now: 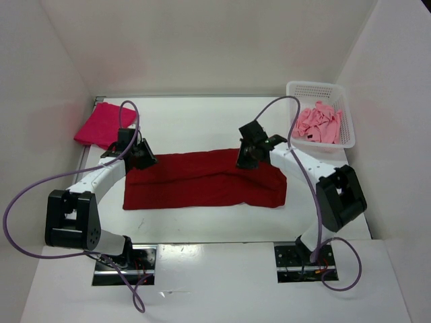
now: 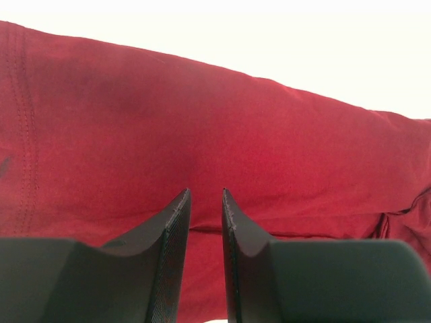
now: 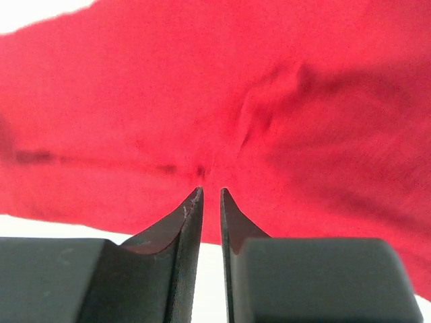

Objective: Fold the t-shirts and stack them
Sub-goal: Fold the other side of the tshirt into a rectangle

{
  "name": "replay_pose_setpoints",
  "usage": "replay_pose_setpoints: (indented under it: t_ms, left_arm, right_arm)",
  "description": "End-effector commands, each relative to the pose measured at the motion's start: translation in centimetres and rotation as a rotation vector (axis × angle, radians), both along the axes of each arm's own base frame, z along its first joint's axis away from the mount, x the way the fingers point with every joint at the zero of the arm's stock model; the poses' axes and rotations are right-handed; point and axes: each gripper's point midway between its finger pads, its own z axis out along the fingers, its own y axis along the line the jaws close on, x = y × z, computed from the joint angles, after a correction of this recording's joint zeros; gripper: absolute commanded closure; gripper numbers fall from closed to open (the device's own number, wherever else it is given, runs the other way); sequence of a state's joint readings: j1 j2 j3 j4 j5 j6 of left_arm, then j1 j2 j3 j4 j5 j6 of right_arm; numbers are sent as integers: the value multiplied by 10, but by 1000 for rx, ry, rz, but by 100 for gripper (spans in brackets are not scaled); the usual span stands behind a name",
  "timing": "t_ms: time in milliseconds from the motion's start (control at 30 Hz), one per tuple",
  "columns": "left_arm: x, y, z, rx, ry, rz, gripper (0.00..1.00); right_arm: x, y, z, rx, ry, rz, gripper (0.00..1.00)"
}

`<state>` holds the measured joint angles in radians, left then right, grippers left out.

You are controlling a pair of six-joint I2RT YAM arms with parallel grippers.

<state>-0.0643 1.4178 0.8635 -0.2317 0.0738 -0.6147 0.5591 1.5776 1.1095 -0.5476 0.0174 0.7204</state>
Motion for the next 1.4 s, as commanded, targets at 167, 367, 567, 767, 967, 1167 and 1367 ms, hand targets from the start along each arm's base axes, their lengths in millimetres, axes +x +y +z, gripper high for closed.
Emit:
replay_pose_setpoints:
  t_ms: [167, 367, 567, 767, 967, 1167, 1367]
  left_arm:
    - [10, -4, 24, -32, -78, -1, 68]
    - [10, -4, 24, -32, -78, -1, 68]
    - [7, -4, 21, -32, -69, -1, 68]
    - [7, -4, 21, -32, -69, -1, 68]
    - [6, -4, 19, -32, -69, -1, 68]
    - [6, -4, 19, -32, -69, -1, 68]
    - [6, -4, 19, -32, -69, -1, 68]
  right_arm:
    - [68, -34, -14, -148, -61, -66, 71]
    - [78, -47, -31, -222, -55, -88, 62]
    - [79, -40, -33, -190, -50, -71, 58]
    - [77, -32, -38, -162, -25, -48, 61]
    - [73, -26, -40, -129, -12, -27, 67]
    - [73, -21, -39, -108, -12, -17, 79]
    - [67, -20, -29, -95, -37, -7, 95]
